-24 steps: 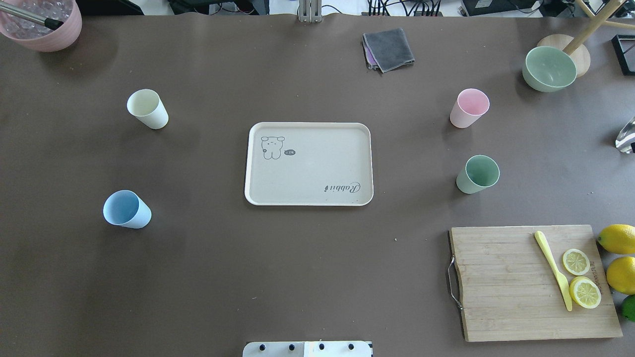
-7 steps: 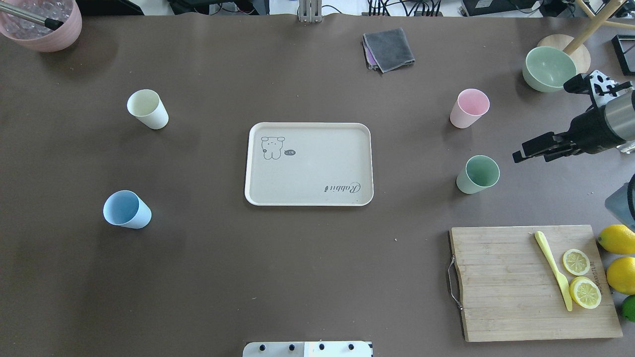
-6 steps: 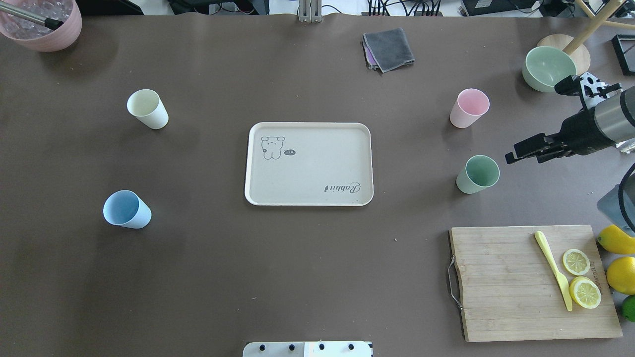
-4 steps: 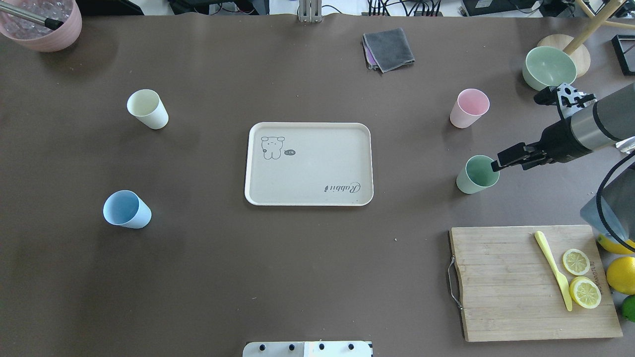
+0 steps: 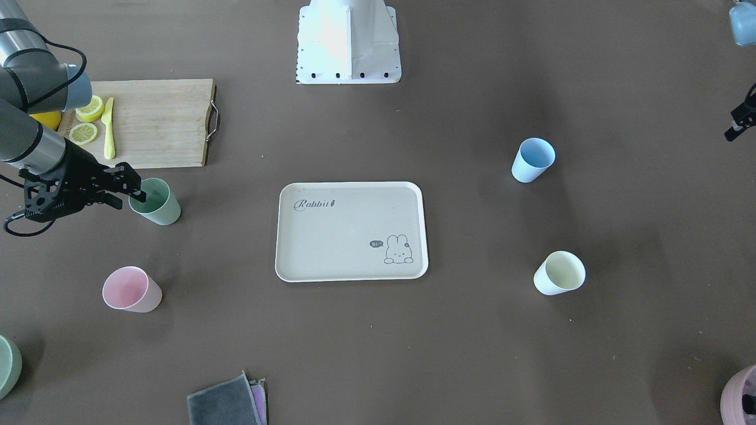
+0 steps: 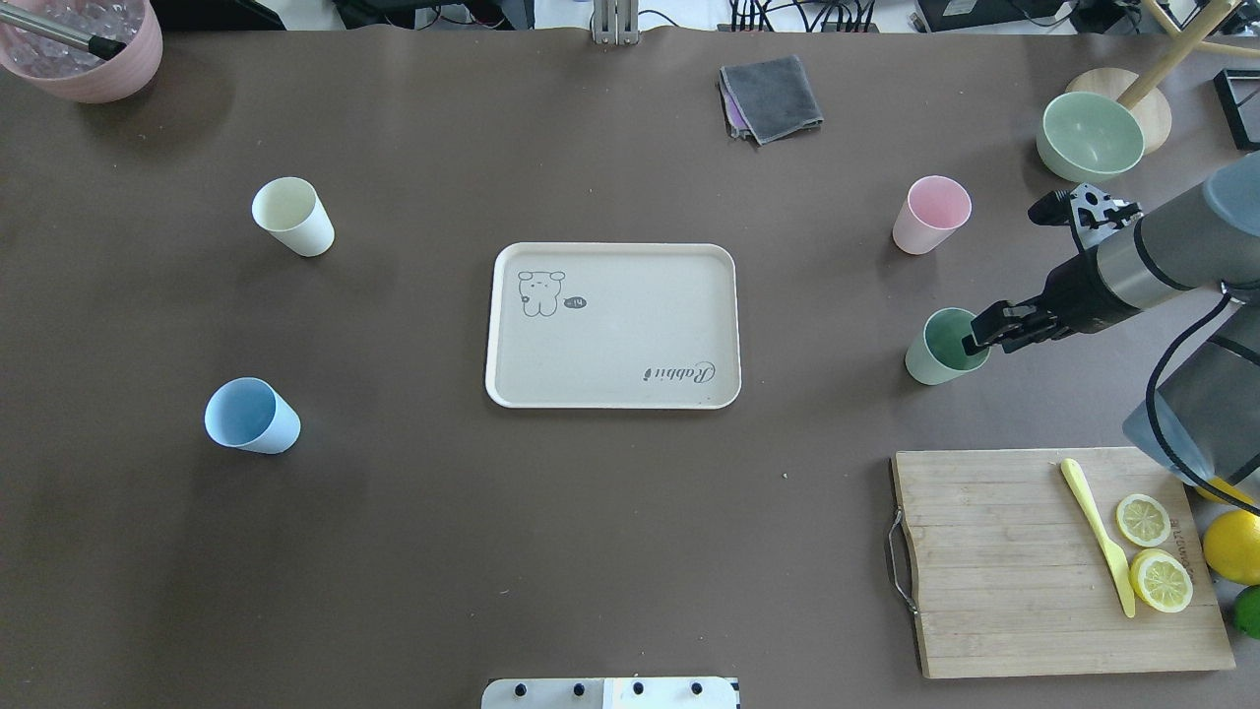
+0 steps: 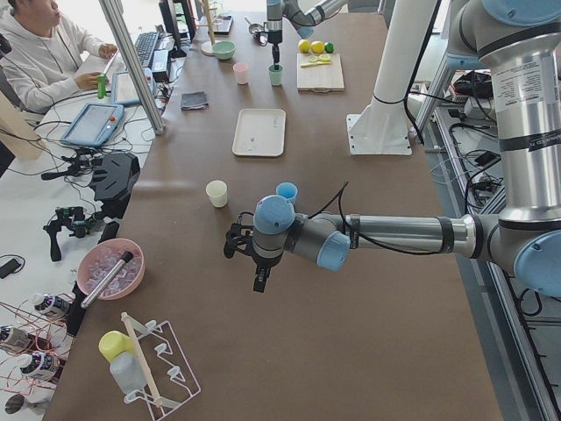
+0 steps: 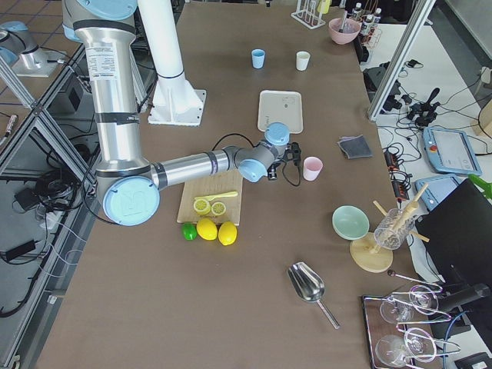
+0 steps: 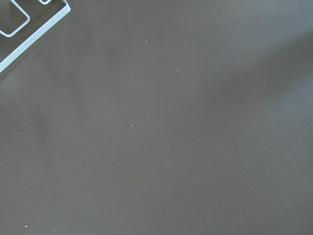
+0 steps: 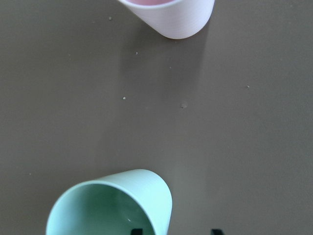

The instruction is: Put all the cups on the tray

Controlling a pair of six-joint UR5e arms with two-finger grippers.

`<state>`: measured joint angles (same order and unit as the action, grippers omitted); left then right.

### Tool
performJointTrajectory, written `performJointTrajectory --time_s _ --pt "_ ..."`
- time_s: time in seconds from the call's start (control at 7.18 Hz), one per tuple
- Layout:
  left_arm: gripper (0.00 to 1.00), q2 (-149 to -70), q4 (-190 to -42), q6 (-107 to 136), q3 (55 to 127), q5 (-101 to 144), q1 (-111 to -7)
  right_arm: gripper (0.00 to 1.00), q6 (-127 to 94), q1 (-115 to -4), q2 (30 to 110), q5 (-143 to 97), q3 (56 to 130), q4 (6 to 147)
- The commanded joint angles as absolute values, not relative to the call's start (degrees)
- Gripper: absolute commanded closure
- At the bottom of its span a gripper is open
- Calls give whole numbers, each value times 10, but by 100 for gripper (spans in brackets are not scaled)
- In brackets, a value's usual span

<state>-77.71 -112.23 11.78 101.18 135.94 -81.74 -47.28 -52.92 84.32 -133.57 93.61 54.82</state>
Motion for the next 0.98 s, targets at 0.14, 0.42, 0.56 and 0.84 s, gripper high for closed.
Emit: performJointTrajectory --time_s 0.14,0.42,0.56,0.84 --pt "2 -780 -1122 128 1013 1361 -817 100 -476 -530 840 -1342 937 548" --pt "2 -789 -1122 152 1014 1363 -817 100 -579 -528 798 -1340 977 551" --pt "2 -789 -1121 152 1014 1364 -817 100 -640 -503 756 -1328 975 552" --pt "2 -794 -1121 159 1015 1365 -813 100 -728 -432 708 -1259 982 553"
